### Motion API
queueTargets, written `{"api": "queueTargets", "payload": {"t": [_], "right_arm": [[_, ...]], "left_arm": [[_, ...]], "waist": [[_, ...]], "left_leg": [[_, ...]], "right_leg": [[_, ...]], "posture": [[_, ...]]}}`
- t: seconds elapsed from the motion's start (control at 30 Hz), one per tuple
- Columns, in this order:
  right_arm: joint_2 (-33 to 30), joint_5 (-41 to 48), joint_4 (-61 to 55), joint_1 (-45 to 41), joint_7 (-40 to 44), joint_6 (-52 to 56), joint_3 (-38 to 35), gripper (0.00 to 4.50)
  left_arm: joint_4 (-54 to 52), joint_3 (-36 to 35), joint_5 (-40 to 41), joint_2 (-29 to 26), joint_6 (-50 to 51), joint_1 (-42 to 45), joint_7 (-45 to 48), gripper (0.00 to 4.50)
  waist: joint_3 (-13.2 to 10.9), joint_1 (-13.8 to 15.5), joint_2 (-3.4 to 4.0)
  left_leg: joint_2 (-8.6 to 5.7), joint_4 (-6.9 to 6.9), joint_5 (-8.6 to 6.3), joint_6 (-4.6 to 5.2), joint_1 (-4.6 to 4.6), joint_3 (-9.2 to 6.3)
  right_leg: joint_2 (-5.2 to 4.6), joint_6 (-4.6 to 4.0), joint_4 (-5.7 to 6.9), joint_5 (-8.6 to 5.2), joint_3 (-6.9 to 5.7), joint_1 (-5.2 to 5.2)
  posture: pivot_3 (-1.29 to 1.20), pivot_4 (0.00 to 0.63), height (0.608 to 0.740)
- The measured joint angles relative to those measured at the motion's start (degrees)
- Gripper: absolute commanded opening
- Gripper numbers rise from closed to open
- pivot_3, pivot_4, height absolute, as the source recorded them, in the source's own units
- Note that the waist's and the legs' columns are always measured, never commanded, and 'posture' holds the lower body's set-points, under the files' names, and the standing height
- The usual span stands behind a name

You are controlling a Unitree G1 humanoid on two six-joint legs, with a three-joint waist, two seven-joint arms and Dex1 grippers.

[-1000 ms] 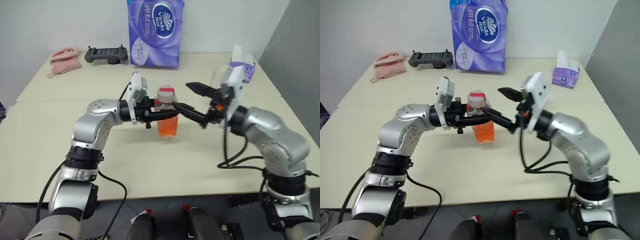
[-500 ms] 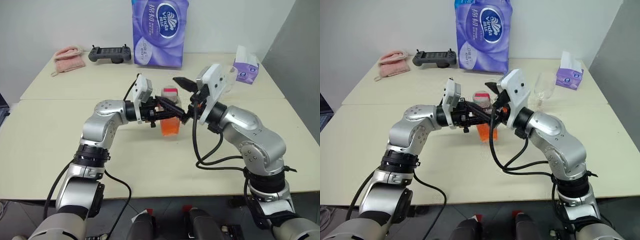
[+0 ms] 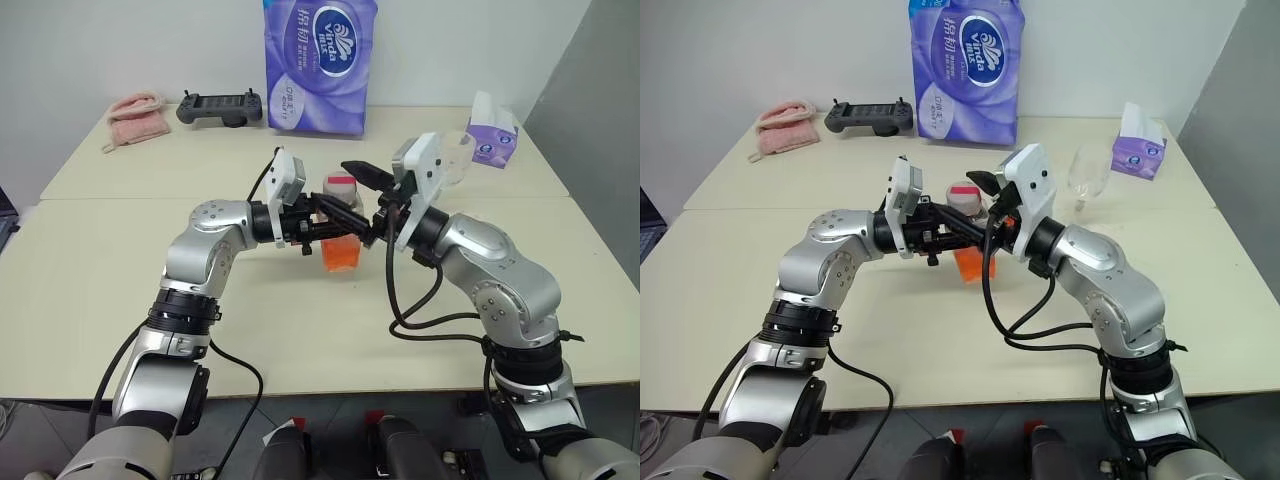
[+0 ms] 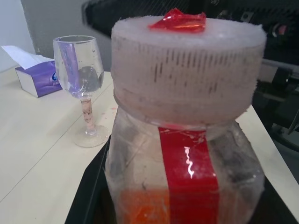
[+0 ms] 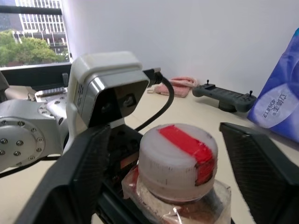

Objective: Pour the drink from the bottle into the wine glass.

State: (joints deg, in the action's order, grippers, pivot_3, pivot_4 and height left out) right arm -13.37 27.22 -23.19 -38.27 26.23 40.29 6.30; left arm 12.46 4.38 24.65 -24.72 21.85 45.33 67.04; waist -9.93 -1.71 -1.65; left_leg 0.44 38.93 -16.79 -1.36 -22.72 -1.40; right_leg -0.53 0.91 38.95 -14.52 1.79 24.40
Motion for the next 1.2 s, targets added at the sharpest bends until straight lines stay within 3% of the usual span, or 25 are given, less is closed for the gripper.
{"api": "queueTargets", "payload": {"t": [0.07, 0.1, 0.4, 0.5, 0.63, 0.77, 0.9, 1.03, 1.2], "right_arm": [[-0.1, 0.0, 0.1, 0.0, 0.0, 0.0, -0.4, 1.85], [0.0, 0.1, 0.1, 0.0, 0.0, 0.0, -0.4, 1.76], [-1.2, 0.1, 1.6, -0.1, 3.0, -1.6, -0.4, 1.77], [-4.7, 2.0, 4.9, -2.0, 9.5, -2.4, -0.6, 1.77], [-10.8, 6.8, 13.7, -8.4, 24.2, -2.5, -1.5, 1.77], [-11.6, 7.8, 24.4, -13.5, 34.4, -4.5, -1.4, 1.77], [-11.7, 7.2, 30.1, -15.1, 37.8, -8.0, -0.8, 3.15], [-14.4, 7.3, 24.4, -11.0, 33.7, -6.2, -3.1, 4.47], [-15.1, 9.5, 10.1, -1.6, 22.9, 0.3, -7.9, 4.47]], "left_arm": [[-0.1, 0.0, 0.0, 0.0, -0.1, 0.0, 0.0, 1.74], [-0.2, 0.0, 0.0, 0.0, -0.2, 0.0, 0.0, 1.74], [-0.5, 0.2, -0.3, 0.0, -0.6, -0.6, 0.1, 1.74], [-1.1, 0.5, -0.3, -0.1, -0.1, -1.1, 1.1, 1.74], [-3.3, 0.9, 1.0, -0.1, 1.8, -1.0, 3.2, 1.74], [-3.7, 1.0, 1.8, 0.0, 3.0, -0.6, 3.6, 1.74], [-3.6, 1.2, 1.6, 0.5, 3.6, -0.6, 3.1, 1.74], [-3.9, 1.5, 1.6, 0.7, 3.6, -0.6, 3.2, 1.74], [-4.1, 1.1, 1.6, -0.1, 2.5, -0.6, 3.3, 1.74]], "waist": [[0.0, 0.0, 0.0], [0.0, 0.0, 0.0], [0.0, 0.0, 0.0], [0.0, 0.0, 0.01], [0.0, 0.0, 0.02], [0.0, 0.0, 0.02], [0.0, 0.0, 0.02], [0.0, 0.4, 0.01], [0.0, 0.2, 0.02]], "left_leg": [[0.0, 0.0, 0.0, 0.0, 0.0, 0.0], [0.0, 0.0, 0.0, 0.0, 0.0, 0.01], [0.0, 0.0, 0.0, 0.0, 0.0, 0.01], [-0.02, 0.01, 0.0, 0.01, 0.0, 0.02], [0.0, 0.0, -0.01, 0.03, 0.03, 0.02], [0.03, 0.0, -0.01, 0.03, 0.06, 0.03], [0.03, 0.0, -0.01, 0.03, 0.01, 0.02], [-0.02, 0.04, 0.0, 0.01, -0.09, -0.09], [-0.01, 0.03, 0.0, 0.01, -0.07, -0.09]], "right_leg": [[0.0, 0.0, 0.0, 0.0, 0.0, 0.0], [0.0, 0.0, 0.0, 0.0, 0.01, 0.0], [0.0, 0.0, 0.0, 0.0, 0.01, 0.0], [0.0, 0.0, 0.0, 0.0, -0.01, 0.0], [0.03, 0.0, -0.02, 0.0, -0.02, -0.03], [0.05, 0.0, 0.0, 0.0, -0.01, -0.03], [0.02, 0.0, -0.02, 0.0, 0.0, -0.02], [-0.32, 0.0, -0.04, 0.0, -0.12, -0.01], [-0.32, 0.0, 0.01, 0.0, -0.1, 0.0]], "posture": [[0.0, 0.15, 0.74], [0.0, 0.15, 0.74], [0.0, 0.15, 0.74], [0.0, 0.15, 0.74], [0.0, 0.15, 0.74], [0.0, 0.15, 0.74], [0.0, 0.15, 0.74], [0.0, 0.15, 0.74], [0.0, 0.15, 0.74]]}}
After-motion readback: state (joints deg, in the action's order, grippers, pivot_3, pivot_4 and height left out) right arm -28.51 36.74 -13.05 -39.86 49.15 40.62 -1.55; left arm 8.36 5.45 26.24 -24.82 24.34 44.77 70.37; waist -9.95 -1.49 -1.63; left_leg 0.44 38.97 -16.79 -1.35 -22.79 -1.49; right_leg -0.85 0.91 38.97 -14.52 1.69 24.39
